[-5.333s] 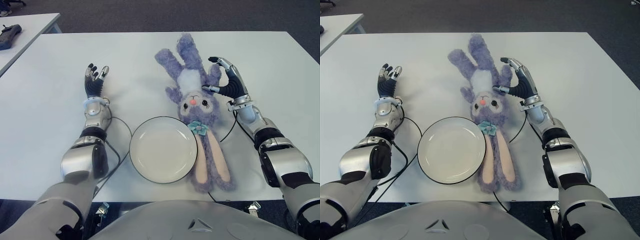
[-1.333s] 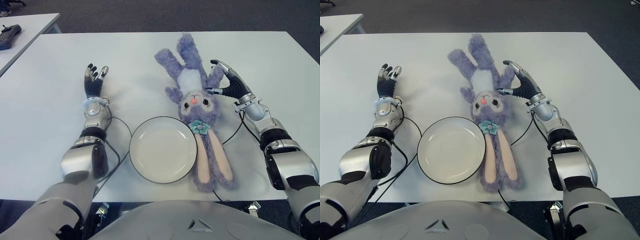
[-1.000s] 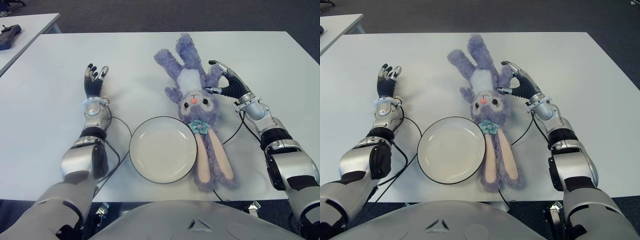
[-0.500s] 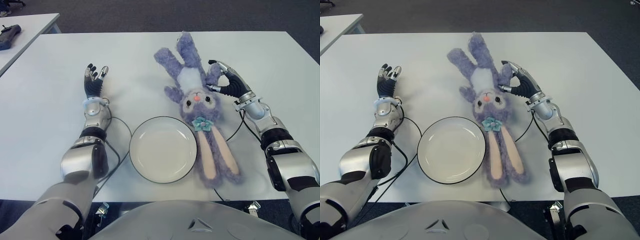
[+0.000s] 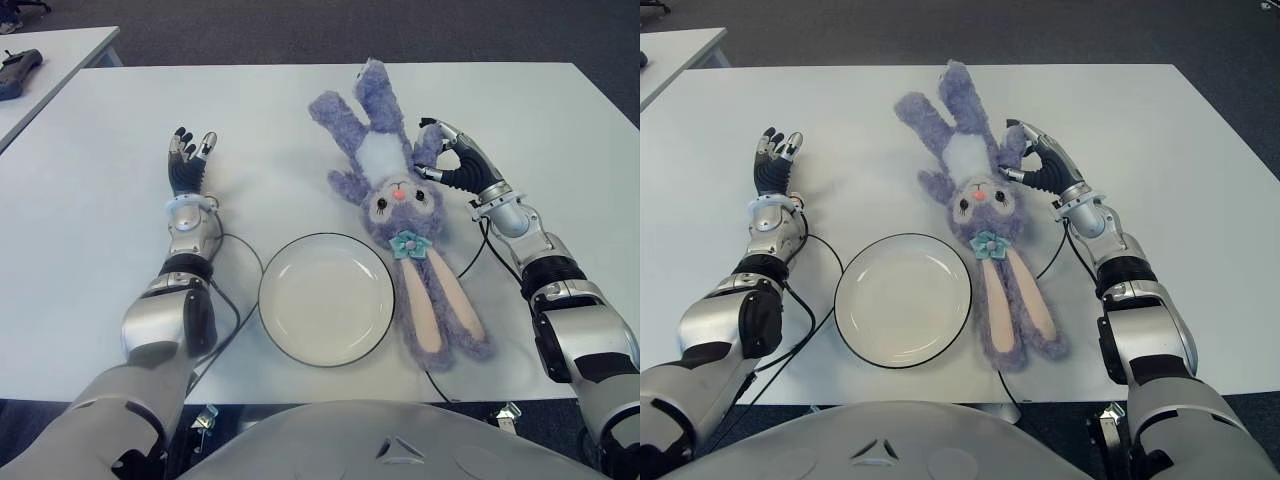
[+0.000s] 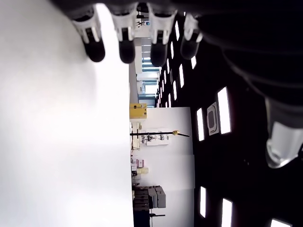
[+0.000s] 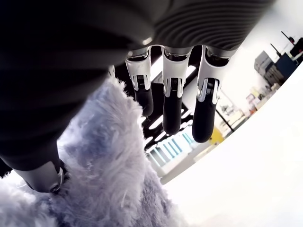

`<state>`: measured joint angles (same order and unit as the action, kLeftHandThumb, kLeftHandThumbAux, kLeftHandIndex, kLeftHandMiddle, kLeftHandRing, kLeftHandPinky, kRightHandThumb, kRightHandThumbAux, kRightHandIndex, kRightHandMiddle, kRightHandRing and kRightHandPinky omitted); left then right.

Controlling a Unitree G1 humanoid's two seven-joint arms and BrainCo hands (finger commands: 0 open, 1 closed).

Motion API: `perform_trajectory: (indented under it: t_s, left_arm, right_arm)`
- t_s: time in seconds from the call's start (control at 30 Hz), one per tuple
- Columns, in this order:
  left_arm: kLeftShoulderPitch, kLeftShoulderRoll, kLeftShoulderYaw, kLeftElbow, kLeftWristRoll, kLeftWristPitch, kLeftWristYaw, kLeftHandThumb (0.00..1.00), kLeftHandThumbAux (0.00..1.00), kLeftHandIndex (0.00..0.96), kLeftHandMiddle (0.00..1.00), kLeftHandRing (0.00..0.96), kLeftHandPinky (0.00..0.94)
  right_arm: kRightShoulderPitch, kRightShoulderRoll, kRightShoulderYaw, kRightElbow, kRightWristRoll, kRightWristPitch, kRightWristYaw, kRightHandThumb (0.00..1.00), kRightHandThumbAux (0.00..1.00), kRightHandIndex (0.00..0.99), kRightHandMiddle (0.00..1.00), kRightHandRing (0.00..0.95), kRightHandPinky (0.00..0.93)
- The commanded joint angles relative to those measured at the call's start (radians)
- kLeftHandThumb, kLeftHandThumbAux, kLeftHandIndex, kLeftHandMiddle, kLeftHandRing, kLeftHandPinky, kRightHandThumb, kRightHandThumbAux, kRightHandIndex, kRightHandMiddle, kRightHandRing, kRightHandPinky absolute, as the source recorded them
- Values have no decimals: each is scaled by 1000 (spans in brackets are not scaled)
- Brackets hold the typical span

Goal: Put the doll into the plate.

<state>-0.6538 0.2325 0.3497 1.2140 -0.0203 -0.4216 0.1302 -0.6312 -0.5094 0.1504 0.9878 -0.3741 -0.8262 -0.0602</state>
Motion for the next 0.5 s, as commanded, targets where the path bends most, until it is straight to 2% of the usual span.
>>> perform_trajectory:
  t_s: [0.03, 0.07, 0.1, 0.17, 0.33, 0.5]
  left_arm:
    - [194, -102, 1, 147, -3, 154, 5, 0, 545, 41, 105, 85, 40]
    - [194, -102, 2, 147, -4, 154, 5, 0, 545, 41, 105, 85, 41]
    - [194, -102, 3, 147, -5, 155, 5, 0, 546, 42, 105, 86, 41]
    - [195, -102, 2, 147, -3, 152, 9, 0, 545, 43, 104, 85, 37]
    - [197, -102, -4, 147, 4, 145, 13, 0, 542, 46, 102, 82, 35]
    - [198, -103, -7, 146, 6, 144, 14, 0, 540, 44, 99, 78, 37]
  right_arm:
    - [3, 21, -17, -29, 60, 47, 77, 275, 561, 13, 119, 216, 323]
    - [3, 25, -24, -31, 79, 54, 94, 272, 560, 12, 117, 215, 322]
    - [4, 27, -29, -33, 92, 60, 107, 239, 553, 2, 99, 176, 234]
    - [-2, 31, -49, -38, 140, 76, 154, 209, 548, 0, 79, 141, 173]
    - [-13, 30, -93, -82, 255, 106, 280, 179, 538, 0, 48, 97, 126]
    - [-2, 36, -111, -146, 328, 121, 369, 119, 480, 0, 6, 41, 63]
